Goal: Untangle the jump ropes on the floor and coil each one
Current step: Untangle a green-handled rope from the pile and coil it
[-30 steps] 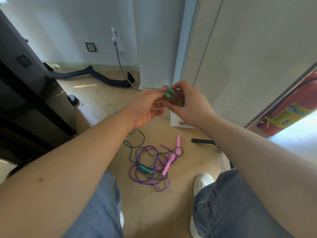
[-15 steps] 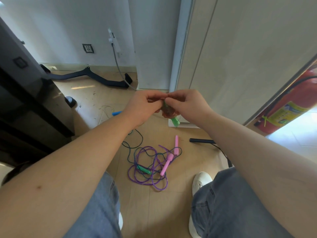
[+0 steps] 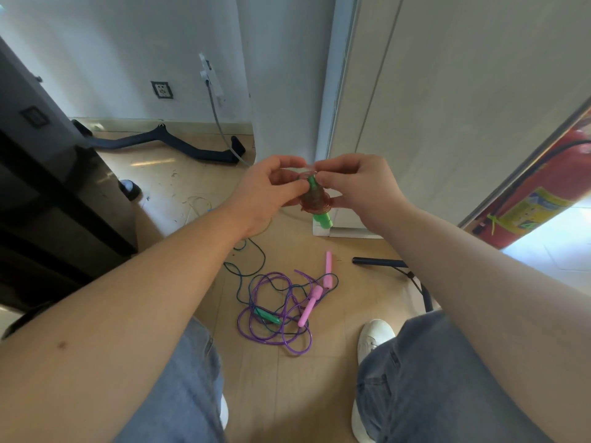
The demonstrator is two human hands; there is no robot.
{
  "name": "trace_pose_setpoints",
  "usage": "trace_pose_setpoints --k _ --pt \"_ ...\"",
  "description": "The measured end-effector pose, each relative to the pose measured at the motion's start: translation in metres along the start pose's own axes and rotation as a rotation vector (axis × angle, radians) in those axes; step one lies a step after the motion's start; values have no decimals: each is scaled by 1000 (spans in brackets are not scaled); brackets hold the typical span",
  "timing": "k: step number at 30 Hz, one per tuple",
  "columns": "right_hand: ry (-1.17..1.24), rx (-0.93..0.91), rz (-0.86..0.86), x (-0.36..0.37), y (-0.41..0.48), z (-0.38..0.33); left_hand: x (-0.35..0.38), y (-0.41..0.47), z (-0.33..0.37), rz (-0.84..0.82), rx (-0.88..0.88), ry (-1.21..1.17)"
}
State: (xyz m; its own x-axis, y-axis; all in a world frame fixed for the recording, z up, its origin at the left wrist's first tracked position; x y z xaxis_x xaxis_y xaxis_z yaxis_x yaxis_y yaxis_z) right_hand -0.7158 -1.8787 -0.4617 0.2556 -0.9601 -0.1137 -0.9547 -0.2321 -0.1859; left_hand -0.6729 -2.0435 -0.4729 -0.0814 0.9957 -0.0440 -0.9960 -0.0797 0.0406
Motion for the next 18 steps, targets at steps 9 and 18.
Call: trace_pose_setpoints --k 9,18 --pt "61 21 4 5 -1 0 5 2 -1 73 -36 44" --pt "-75 35 2 6 5 4 2 1 -2 58 -42 144"
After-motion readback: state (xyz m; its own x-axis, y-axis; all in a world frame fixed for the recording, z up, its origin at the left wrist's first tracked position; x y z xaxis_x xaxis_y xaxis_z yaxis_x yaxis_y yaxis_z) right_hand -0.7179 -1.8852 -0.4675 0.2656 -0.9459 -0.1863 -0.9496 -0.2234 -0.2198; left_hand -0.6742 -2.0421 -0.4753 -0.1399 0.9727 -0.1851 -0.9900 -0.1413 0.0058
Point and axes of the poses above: each hand's wrist, its own y-axis towards the middle knuckle, its own x-axis out of the palm, z = x × y, the point moved 4 cm from there along y, towards the middle knuckle, and after that the axes turned 5 degrees about x, right-handed, at the moved point
